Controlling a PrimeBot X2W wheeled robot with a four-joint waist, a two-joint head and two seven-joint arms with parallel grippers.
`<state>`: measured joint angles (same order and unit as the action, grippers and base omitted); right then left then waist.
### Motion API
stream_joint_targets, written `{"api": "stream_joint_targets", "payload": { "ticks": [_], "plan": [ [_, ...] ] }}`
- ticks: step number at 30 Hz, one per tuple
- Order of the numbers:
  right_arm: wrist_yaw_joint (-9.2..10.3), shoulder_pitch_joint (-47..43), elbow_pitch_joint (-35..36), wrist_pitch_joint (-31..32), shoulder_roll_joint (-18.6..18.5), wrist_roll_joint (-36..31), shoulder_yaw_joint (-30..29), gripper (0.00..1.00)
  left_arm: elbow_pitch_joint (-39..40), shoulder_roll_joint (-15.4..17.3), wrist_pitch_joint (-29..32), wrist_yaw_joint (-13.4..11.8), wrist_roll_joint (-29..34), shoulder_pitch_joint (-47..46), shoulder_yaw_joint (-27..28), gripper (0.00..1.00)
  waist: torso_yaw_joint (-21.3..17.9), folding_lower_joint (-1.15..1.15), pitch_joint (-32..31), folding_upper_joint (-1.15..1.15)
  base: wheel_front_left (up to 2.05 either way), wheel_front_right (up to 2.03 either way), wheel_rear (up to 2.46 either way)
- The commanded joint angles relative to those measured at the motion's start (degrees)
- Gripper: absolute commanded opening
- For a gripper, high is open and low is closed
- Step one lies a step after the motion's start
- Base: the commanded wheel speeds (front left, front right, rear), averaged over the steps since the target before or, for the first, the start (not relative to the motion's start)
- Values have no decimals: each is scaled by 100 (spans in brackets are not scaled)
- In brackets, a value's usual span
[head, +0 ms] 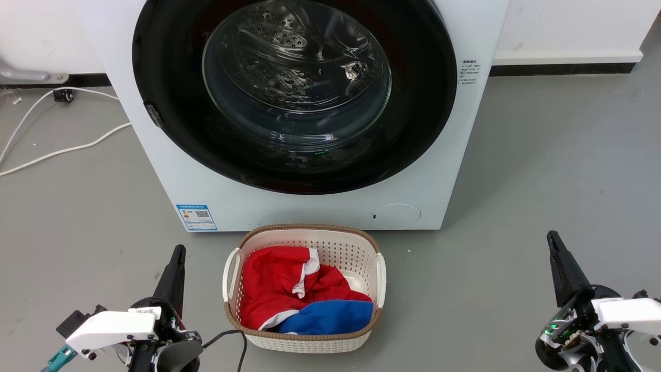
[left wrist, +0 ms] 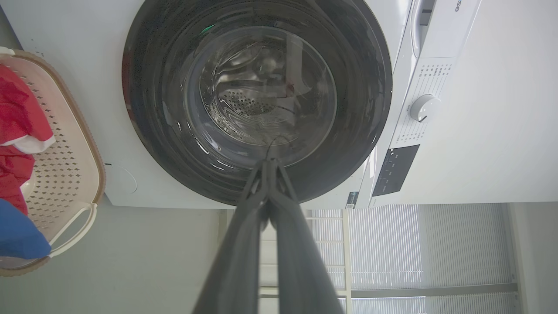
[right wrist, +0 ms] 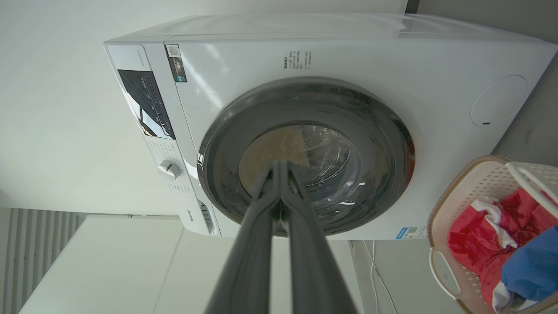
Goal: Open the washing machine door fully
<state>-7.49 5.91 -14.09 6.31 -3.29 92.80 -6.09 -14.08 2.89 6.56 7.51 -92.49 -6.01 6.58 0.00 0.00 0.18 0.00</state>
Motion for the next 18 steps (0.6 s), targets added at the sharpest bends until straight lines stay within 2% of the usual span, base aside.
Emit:
{"api": "stream_joint_targets", "payload": {
  "ticks": [1, 18],
  "plan": [
    [-1, 68, -5, 6, 21, -20, -10, 0, -4, -5, 15, 18, 17, -49, 10, 0, 0, 0, 0, 0, 0, 0, 0],
    [0, 70, -6, 17, 27, -31, -19, 0, -4, -7, 16, 18, 15, -49, 13, 0, 0, 0, 0, 0, 0, 0, 0]
  ]
}}
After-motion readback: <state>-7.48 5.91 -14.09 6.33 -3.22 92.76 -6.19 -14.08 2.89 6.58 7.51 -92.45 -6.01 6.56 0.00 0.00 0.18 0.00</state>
